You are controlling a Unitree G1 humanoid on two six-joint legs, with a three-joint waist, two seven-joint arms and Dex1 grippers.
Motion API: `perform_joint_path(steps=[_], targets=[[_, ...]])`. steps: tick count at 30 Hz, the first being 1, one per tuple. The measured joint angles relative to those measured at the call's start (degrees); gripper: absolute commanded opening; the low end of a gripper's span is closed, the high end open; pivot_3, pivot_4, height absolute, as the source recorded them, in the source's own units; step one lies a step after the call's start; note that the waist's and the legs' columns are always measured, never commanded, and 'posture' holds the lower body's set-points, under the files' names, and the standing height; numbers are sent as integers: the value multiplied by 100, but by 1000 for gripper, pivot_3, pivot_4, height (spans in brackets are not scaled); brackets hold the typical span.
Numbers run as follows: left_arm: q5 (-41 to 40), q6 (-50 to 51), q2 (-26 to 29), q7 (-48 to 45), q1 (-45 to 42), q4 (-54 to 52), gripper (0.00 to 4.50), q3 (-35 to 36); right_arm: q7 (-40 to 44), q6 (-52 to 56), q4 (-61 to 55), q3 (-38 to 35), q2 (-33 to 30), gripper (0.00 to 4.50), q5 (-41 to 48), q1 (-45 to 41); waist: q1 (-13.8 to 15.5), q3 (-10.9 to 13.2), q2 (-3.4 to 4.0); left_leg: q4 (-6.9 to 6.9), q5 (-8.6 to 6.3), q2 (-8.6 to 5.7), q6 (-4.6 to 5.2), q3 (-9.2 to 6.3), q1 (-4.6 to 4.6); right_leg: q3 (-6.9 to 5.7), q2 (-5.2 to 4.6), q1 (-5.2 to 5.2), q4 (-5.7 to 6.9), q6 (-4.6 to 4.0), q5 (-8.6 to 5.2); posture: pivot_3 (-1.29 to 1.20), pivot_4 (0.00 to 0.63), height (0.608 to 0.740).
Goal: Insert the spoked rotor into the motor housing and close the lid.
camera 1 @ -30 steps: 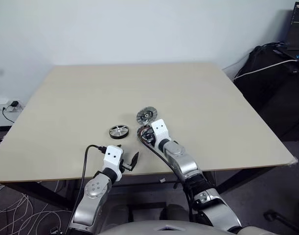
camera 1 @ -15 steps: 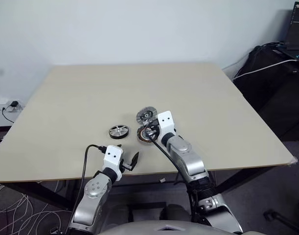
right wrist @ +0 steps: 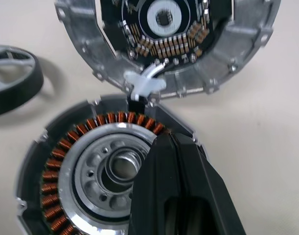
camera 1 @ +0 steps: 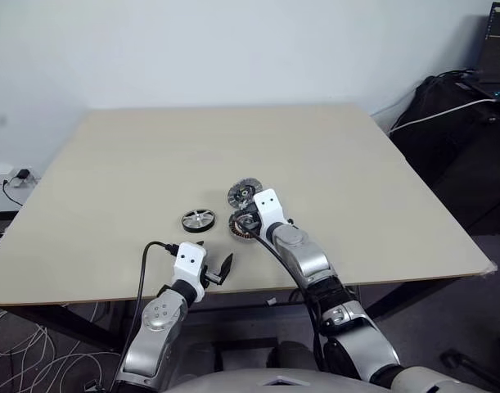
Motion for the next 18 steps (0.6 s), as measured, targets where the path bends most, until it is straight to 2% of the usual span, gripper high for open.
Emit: perform_joint_path(steps=[18], targets=[[1,0,-4,52,46,-10,4500,2,343,-26,-63,147,-93,14,-146,50,-42,-2,0,0,0,2,0,0,14,1,8,9,4,5,3,0,0,740]])
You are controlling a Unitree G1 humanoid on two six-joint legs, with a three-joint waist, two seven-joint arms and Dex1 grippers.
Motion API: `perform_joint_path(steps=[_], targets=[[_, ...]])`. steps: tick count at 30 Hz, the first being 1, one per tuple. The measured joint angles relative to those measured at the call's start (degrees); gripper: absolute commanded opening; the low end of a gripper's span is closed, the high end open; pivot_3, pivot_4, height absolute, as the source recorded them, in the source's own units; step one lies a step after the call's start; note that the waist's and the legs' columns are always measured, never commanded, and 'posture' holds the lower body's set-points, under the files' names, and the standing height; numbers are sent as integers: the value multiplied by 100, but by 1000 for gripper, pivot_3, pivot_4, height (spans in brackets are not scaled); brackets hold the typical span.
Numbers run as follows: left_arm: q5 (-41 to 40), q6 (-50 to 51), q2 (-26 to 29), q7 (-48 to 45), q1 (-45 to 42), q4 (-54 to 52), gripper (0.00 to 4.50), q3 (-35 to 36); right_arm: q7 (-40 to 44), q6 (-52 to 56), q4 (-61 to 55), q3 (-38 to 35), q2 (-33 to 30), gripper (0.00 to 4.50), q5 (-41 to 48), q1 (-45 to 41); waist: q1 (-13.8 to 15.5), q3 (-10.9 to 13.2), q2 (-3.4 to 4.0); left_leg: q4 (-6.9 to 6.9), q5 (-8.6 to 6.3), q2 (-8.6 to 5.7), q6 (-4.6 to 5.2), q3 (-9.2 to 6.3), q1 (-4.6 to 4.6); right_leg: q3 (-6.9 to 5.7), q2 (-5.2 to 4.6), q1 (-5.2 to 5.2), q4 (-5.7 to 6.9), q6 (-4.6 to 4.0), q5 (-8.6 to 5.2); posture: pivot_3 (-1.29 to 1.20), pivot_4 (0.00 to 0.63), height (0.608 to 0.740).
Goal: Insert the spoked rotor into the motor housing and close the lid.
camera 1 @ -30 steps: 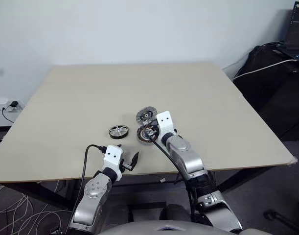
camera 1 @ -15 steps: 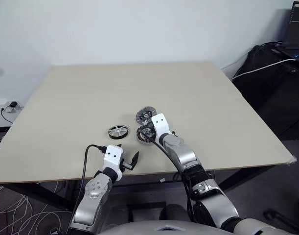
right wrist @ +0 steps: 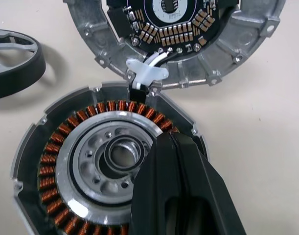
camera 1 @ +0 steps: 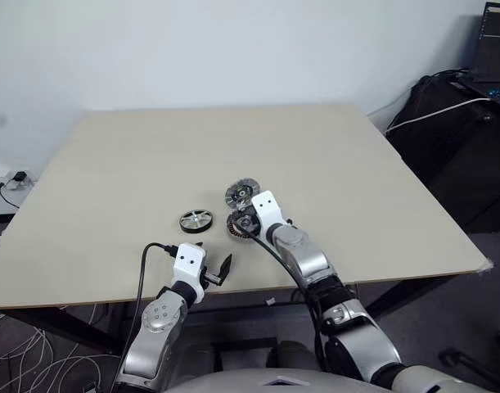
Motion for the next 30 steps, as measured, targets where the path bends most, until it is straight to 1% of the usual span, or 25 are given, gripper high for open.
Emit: perform_joint_path(steps=[8,19,30], targets=[[0,0,0,-35,-1,0,4500,-4,73,31,-239,51,-53,14,-13,176,-3,0,-1,0,0,0,0,0,1,1,0,-1,0,-1,0,0,0,740],[-1,0,-3,-81,-22,0,4500,-3,-17,-78,-252,29,-39,14,-7,212,-1,0,-1,0,0,0,0,1,-2,2,0,-3,0,-1,0,0,0,740],[-1,1,-17,-82,-26,0,4500,2,97,-215,-255,40,-19,14,-3,240,9,0,-1,0,0,0,0,1,-2,1,1,-3,-1,0,0,0,0,740]])
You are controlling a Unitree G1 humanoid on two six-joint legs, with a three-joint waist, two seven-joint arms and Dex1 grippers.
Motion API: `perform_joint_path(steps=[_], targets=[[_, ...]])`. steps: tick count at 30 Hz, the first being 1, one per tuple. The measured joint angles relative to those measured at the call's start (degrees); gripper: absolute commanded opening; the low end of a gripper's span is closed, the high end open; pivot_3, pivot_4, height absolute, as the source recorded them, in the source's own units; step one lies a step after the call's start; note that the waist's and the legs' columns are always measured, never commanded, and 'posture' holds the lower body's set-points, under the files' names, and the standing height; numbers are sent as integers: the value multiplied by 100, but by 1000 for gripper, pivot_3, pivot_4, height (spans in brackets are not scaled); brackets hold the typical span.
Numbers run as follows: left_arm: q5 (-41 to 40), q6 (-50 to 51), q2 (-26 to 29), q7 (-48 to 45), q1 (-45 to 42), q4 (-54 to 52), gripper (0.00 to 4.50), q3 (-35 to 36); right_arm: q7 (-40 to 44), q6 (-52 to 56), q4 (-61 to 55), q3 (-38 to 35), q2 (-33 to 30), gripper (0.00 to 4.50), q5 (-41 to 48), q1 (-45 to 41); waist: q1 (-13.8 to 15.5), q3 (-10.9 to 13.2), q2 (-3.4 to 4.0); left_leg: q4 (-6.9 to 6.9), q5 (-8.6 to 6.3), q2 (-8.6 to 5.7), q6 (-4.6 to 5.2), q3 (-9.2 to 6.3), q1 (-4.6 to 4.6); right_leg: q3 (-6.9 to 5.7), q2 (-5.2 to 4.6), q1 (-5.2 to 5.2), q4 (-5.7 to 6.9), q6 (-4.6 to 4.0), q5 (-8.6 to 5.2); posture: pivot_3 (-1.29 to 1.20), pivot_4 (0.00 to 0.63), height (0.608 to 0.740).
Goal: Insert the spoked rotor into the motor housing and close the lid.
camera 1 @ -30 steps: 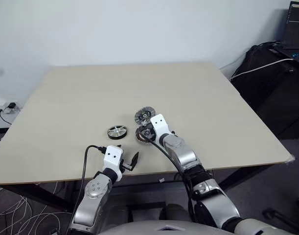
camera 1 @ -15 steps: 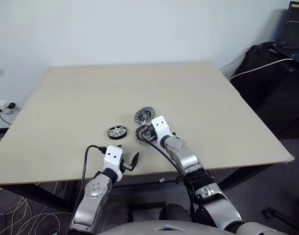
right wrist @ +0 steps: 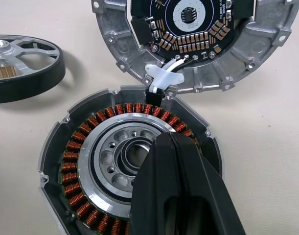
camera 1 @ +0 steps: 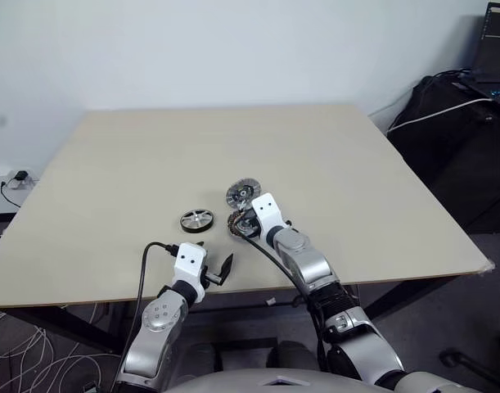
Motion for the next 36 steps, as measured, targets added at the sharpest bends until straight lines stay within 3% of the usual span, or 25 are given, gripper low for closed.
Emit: perform_joint_path(steps=[36], targets=[[-1,11,-21,-23,-3,0,4500,6,-40,-152,-654,74,6,14,-55,308,5,0,0,0,0,0,0,0,0,0,0,0,0,-1,-1,0,0,740]])
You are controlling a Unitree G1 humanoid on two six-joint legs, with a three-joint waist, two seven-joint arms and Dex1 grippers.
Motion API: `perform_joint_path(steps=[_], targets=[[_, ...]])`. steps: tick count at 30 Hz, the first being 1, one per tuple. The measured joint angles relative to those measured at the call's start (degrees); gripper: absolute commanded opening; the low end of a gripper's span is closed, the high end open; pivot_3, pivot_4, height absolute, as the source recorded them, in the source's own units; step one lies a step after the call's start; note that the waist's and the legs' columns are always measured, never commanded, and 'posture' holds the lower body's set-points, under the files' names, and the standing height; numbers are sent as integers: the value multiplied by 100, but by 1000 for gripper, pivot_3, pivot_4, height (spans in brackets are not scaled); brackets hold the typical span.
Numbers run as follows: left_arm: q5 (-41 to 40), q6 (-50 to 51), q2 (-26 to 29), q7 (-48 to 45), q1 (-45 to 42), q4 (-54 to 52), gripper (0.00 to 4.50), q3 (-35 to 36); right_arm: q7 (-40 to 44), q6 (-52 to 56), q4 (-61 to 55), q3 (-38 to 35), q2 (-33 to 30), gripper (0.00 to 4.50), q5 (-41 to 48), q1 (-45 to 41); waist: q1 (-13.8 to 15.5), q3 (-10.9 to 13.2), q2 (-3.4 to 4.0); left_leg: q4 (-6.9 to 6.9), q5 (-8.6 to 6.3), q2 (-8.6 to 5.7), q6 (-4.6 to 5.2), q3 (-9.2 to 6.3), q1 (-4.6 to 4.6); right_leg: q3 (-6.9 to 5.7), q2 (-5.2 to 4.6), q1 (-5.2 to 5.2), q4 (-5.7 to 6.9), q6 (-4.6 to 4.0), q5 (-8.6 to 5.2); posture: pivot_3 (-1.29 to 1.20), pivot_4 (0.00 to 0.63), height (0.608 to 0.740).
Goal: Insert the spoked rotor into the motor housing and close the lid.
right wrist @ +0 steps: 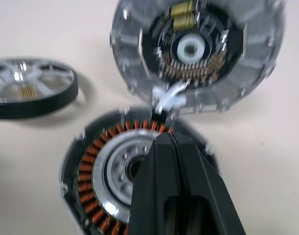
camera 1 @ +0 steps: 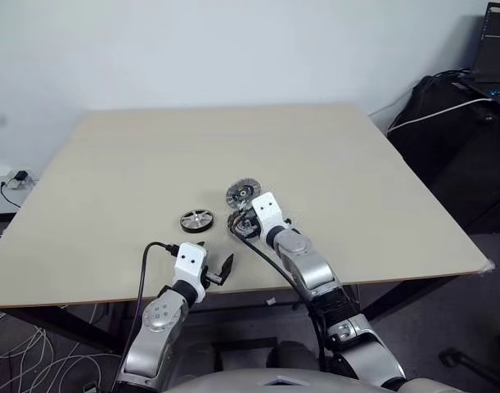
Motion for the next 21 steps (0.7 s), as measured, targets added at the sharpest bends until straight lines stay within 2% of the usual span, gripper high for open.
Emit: perform_joint_path(steps=[8,21], targets=[[0,2,-3,0,0,0,4500,2,2,-1,8,111,54,14,-29,23,0,0,0,0,0,0,0,0,0,-1,1,1,0,0,0,0,0,740],[1,1,-7,35,9,0,4500,14,59,-158,866,152,107,14,-52,-338,-5,0,0,1,0,0,0,3,1,-1,5,1,0,1,1,0,0,740]])
